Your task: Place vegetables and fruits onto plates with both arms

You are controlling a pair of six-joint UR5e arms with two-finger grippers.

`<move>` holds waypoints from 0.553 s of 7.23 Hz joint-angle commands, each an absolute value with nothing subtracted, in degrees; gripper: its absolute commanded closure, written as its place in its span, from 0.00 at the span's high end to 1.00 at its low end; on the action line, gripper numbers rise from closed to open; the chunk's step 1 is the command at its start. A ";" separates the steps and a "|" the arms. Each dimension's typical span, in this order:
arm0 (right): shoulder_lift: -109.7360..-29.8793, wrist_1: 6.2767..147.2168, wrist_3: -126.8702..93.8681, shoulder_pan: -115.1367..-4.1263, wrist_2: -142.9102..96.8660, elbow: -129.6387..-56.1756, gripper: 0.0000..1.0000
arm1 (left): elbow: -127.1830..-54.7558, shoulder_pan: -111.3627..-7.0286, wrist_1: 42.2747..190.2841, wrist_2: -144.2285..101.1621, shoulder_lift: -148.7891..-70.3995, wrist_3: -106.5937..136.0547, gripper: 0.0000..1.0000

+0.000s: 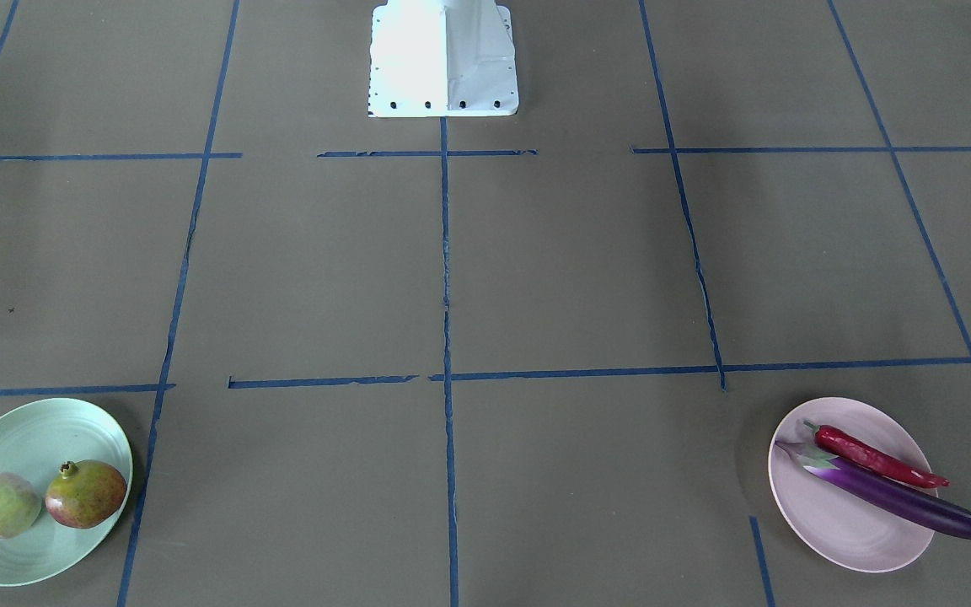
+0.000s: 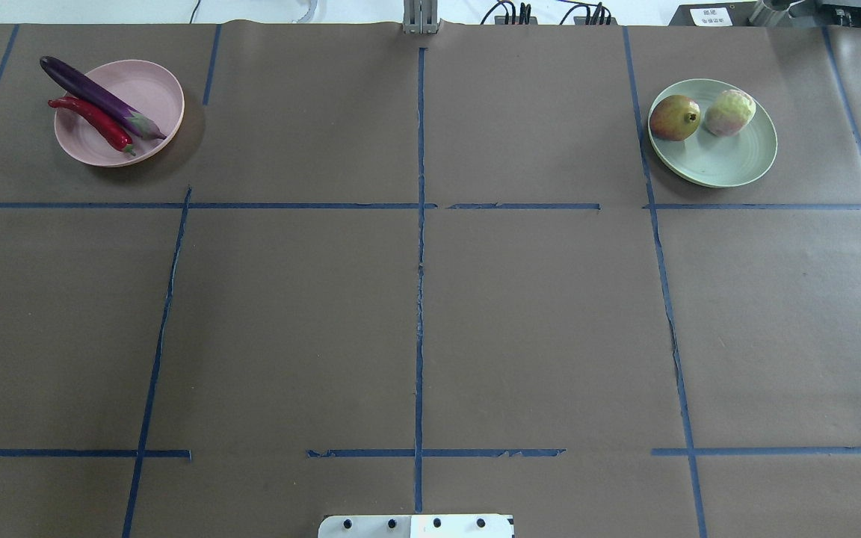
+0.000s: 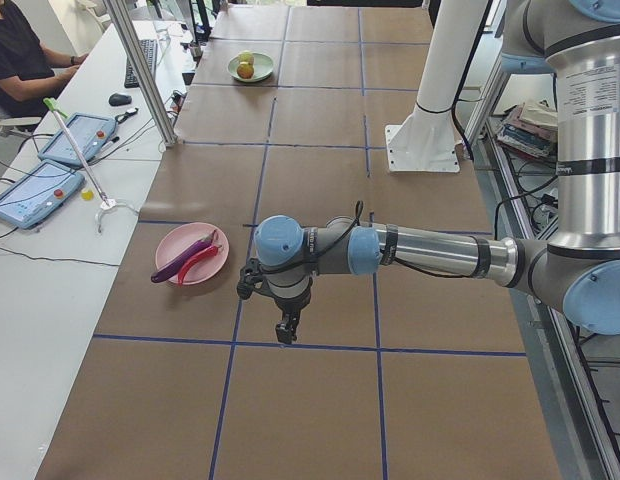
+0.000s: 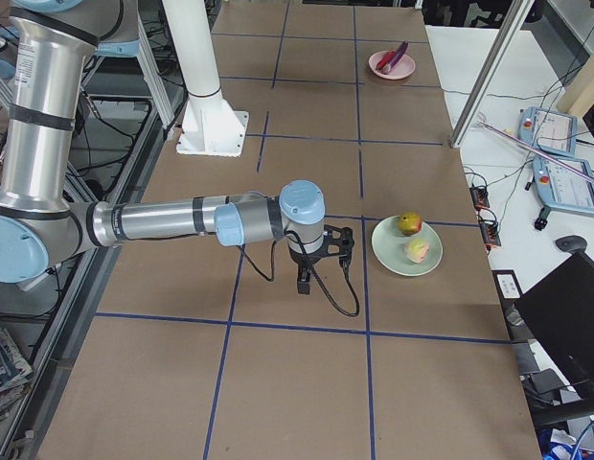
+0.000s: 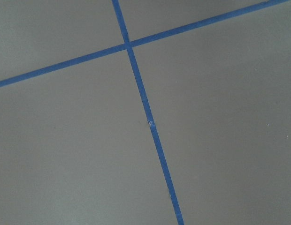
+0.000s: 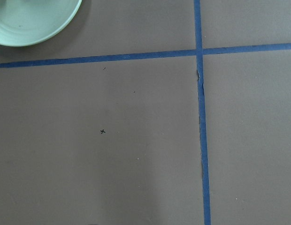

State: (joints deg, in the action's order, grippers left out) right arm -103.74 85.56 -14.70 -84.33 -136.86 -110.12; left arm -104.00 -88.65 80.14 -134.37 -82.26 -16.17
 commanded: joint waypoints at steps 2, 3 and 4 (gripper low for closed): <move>-104.94 85.78 -8.83 -82.97 -136.85 -109.52 1.00 | -102.67 -88.68 80.60 -136.85 -82.09 -16.00 1.00; -105.03 86.74 -5.74 -82.97 -136.76 -108.47 1.00 | -101.00 -88.59 80.42 -136.67 -83.22 -16.00 1.00; -104.68 87.62 -5.63 -82.88 -136.67 -108.54 1.00 | -100.90 -88.59 80.25 -136.15 -83.32 -16.08 1.00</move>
State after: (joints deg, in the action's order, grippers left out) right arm -104.83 86.64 -7.24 -83.03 -136.78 -108.87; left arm -101.66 -88.63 80.43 -136.53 -82.87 -16.04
